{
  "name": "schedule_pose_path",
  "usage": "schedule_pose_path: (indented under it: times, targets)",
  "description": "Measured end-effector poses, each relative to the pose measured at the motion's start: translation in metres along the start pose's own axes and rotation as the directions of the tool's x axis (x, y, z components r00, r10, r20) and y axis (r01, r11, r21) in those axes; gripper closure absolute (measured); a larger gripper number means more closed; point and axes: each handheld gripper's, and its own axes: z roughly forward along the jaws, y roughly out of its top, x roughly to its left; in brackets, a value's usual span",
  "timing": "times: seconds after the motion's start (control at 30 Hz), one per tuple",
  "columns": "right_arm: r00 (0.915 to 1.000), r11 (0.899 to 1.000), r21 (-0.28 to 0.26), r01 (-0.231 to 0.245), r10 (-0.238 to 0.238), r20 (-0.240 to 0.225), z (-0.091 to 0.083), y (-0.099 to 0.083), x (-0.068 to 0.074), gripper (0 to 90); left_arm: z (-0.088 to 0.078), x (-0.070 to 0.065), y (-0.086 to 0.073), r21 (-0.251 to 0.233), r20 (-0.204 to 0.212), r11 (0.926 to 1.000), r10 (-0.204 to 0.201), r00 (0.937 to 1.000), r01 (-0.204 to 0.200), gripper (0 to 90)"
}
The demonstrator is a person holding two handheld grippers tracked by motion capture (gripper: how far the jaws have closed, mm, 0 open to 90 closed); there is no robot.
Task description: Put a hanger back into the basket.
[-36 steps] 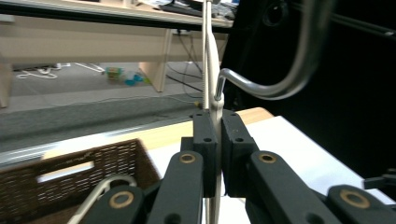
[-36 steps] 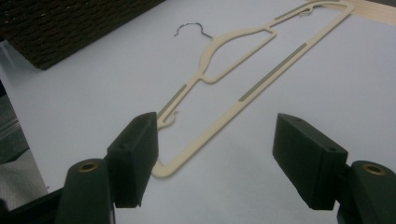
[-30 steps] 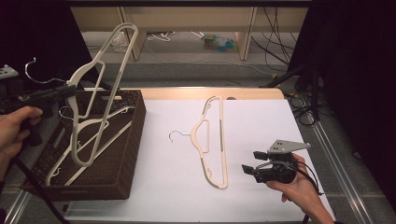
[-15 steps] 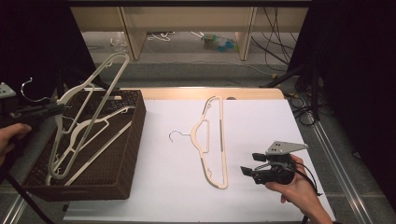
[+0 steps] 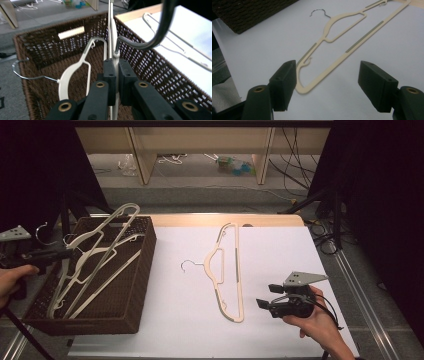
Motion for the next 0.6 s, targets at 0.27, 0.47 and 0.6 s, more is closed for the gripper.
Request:
schedule_pose_path:
  times: [0.27,0.47,0.6]
  targets:
    - [1.0,1.0,-0.001,0.006,-0.006,0.0,0.0,0.0,-0.001,31.7,0.012,0.004,-0.009,0.028,0.045,0.9995,-0.016,0.9988,0.015,86.0]
    - [1.0,1.0,0.003,0.008,-0.008,-0.002,0.001,-0.001,0.0,31.7,0.023,0.007,-0.004,0.075,0.037,0.9963,-0.044,0.9984,0.041,85.9]
    - [1.0,1.0,0.003,0.007,-0.007,-0.002,0.0,-0.001,0.0,31.7,0.031,0.019,-0.002,0.125,0.027,0.989,-0.084,0.9961,0.08,86.0]
